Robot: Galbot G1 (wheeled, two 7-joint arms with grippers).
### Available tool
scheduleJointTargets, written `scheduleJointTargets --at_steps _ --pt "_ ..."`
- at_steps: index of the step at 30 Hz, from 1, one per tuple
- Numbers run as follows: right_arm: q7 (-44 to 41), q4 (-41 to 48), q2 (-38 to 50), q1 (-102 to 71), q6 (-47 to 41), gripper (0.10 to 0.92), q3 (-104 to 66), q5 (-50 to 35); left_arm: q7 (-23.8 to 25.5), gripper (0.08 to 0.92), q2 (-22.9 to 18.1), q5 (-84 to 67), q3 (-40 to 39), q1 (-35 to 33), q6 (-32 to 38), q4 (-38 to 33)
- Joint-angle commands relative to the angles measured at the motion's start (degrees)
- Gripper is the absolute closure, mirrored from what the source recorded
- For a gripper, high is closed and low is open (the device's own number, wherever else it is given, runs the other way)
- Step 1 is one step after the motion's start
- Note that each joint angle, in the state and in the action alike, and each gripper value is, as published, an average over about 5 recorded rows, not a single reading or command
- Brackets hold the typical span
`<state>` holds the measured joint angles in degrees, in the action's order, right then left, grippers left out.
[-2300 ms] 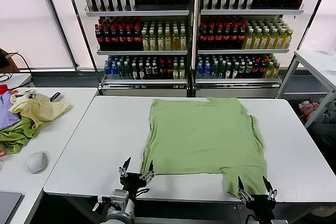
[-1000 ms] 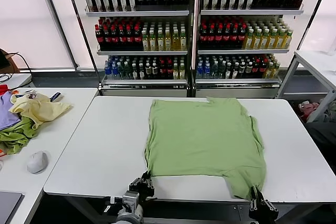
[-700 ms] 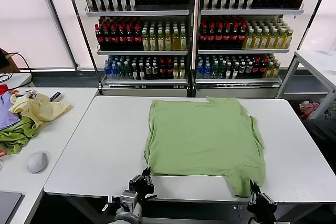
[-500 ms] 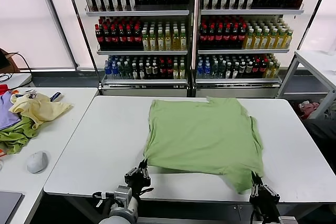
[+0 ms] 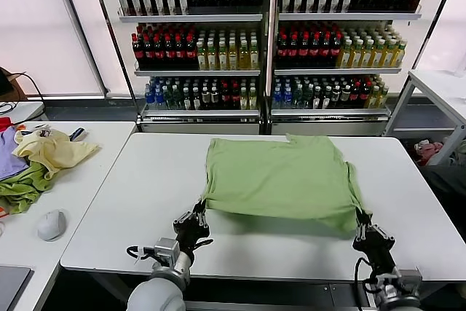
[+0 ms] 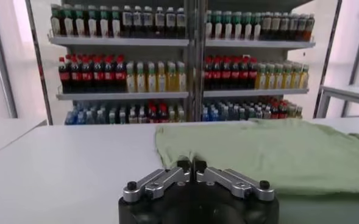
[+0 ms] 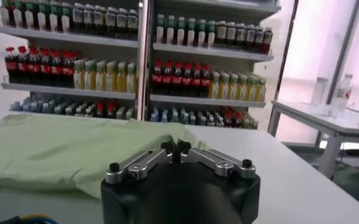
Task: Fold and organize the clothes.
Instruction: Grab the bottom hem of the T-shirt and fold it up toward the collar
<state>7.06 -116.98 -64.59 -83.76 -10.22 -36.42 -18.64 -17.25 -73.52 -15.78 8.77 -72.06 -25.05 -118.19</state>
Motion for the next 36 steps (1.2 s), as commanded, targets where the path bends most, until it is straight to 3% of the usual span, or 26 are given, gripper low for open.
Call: scheduleJointTargets --at_steps 1,19,23,36 --pt "-0.2 9.2 3.4 13.3 -0.8 0.895 2.7 -0.7 -0.3 0.902 0.6 -0.9 -2.0 12.3 -0.3 10.3" --pt "-4.7 22.9 2.9 26.2 -2.8 0.869 13.6 8.0 -1.0 0.902 -1.1 6.7 -7.3 21.2 -3.1 25.5" --pt "-6.1 23.1 2.3 25.6 -3.8 0.77 14.4 9.8 -1.0 0.86 -1.2 7.3 -7.3 21.3 -3.7 25.4" --pt "-4.2 12.6 0.7 12.0 2.6 0.389 2.4 6.7 -2.5 0.491 -0.5 7.8 -5.2 13.4 -3.7 15.7"
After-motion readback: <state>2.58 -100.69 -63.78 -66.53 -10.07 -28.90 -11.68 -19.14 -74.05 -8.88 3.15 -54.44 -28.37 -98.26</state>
